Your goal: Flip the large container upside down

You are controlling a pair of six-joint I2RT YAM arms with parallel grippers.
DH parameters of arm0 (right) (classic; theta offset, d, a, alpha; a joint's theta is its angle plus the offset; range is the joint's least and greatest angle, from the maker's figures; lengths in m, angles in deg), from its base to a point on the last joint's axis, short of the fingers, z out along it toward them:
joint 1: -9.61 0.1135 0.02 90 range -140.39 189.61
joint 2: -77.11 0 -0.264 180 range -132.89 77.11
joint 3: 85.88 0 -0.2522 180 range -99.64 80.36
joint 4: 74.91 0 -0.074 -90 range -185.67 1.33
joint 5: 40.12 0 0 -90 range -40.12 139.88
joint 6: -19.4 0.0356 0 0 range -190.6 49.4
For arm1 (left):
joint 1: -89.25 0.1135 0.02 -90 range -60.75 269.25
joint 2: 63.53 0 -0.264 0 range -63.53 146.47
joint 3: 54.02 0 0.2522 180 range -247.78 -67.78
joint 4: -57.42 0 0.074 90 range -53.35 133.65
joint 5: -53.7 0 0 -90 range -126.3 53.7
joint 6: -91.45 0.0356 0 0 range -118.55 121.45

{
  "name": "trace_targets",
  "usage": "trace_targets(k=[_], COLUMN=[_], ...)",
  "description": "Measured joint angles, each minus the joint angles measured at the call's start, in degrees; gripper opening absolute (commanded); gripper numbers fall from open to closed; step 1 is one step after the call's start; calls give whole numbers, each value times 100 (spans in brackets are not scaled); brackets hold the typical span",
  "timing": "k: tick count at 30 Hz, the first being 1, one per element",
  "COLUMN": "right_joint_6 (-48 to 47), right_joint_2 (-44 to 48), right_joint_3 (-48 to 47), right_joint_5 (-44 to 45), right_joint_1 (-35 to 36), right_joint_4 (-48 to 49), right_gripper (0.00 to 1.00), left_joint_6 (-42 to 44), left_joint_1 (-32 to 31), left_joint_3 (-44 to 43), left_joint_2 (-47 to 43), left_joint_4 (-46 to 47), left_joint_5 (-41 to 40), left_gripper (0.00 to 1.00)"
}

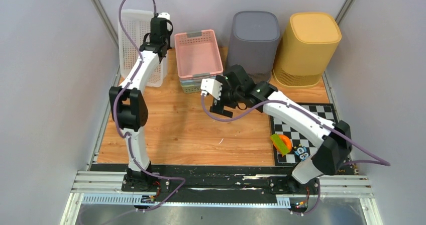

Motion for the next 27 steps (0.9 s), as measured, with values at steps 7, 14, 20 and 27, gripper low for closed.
trace_targets(k=[7, 14, 20, 27], right_joint_6=[-334, -874, -1130, -1290], right_joint_2=[-1095, -2365, -3506, -4505], right_joint_3=[-1075, -2114, -2900, -3840], right_joint_5=[789, 1626, 2302, 2938], right_joint_1=[114, 321, 352, 354], right_joint_4=[214, 643, 1108, 1679], right_gripper=[100, 100, 100, 100], left_joint_6=[-216, -267, -199, -44], left_joint_1=[-2, 0, -4, -4], left_joint_3=[1292, 2249, 2988, 3523], left_joint_2=[-1707, -3303, -4566, -5637], left_joint_4=[-380, -852, -1064, -1281], left_joint_5=[-90, -140, -136, -254], left_gripper=[0, 0, 0, 0])
